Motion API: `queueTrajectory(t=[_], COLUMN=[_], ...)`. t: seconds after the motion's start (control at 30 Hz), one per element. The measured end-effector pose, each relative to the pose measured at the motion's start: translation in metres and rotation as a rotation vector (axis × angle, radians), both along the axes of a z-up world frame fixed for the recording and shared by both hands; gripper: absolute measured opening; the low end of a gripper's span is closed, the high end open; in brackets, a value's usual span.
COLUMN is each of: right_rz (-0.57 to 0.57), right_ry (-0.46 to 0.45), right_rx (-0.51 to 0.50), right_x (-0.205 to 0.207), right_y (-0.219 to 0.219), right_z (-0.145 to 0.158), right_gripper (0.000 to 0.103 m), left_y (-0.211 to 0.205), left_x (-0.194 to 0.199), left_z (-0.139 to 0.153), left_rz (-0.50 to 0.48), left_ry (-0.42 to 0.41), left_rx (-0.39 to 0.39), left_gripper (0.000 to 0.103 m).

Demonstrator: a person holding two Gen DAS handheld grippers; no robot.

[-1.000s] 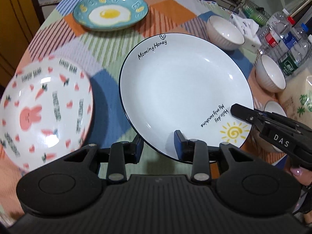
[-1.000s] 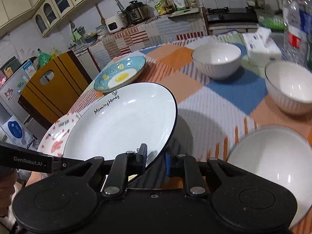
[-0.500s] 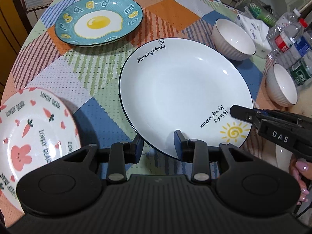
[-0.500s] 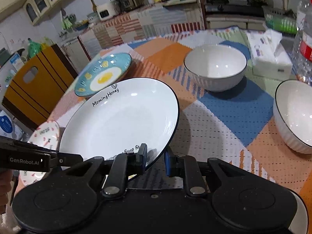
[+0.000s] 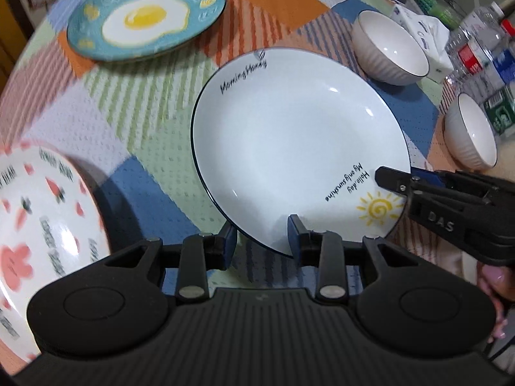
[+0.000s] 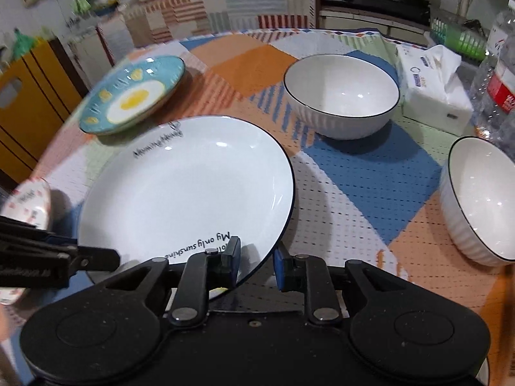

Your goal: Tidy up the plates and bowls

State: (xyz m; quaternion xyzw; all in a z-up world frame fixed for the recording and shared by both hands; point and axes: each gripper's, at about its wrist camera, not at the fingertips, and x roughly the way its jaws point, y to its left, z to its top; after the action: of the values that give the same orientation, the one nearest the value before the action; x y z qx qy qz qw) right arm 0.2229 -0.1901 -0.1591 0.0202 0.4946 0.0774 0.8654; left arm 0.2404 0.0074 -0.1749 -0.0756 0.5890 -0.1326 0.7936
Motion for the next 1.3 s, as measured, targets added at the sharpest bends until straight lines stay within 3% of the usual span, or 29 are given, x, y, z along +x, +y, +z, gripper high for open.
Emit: queueTrajectory(t=[0.1, 0.23, 0.37, 0.57, 0.67, 0.8, 0.97, 1.07, 1.17, 1.3], right_rz=[-0.001, 0.049, 0.104, 0.166, 0.213, 0.381, 0.518, 0.605, 0.674, 0.703], right_ry=[0.025, 0.051, 0.005, -0.059, -0.081, -0.062, -0.081, -0.109, -0.144, -0.172], right_rx=[-0.036, -0.096, -0.155, -0.081, -0.045, -0.014, -0.021, -0.017, -0.012, 0.03], right_x=[0.004, 0.008, 0.0, -0.02, -0.03, -0.045, -0.065, -0.076, -0.082, -0.082], right_y=[0.002, 0.006, 0.013, 0.021, 0.031, 0.048, 0.068, 0.081, 0.093, 0.111], right_z=[-0.002, 0.003, 0.02, 0.062, 0.077, 0.092, 0.116, 0.127, 0.129, 0.122], right_gripper=[0.027, 0.029, 0.033, 0.048, 0.048, 0.048, 0.048, 0.055, 0.064, 0.065], left_y=[0.004, 0.0, 0.002, 0.012, 0.02, 0.031, 0.055, 0.073, 0.094, 0.128], left_x=[0.0, -0.001, -0.007, -0.025, -0.035, -0.046, -0.055, -0.06, -0.064, -0.06], left_z=[-0.004, 0.006, 0.025, 0.058, 0.071, 0.08, 0.091, 0.098, 0.102, 0.104], left_rz=[0.032, 0.004, -0.055, -0.126, -0.164, -0.213, -0.221, -0.199, -0.185, -0.173], left_ry=[0.027, 0.007, -0.015, -0.054, -0.057, -0.05, -0.031, -0.024, -0.021, -0.048], left_rx=[-0.035, 0.031, 0.093, 0.211, 0.25, 0.308, 0.281, 0.266, 0.259, 0.266], left_gripper=[0.031, 0.031, 0.033, 0.036, 0.036, 0.036, 0.038, 0.038, 0.038, 0.044])
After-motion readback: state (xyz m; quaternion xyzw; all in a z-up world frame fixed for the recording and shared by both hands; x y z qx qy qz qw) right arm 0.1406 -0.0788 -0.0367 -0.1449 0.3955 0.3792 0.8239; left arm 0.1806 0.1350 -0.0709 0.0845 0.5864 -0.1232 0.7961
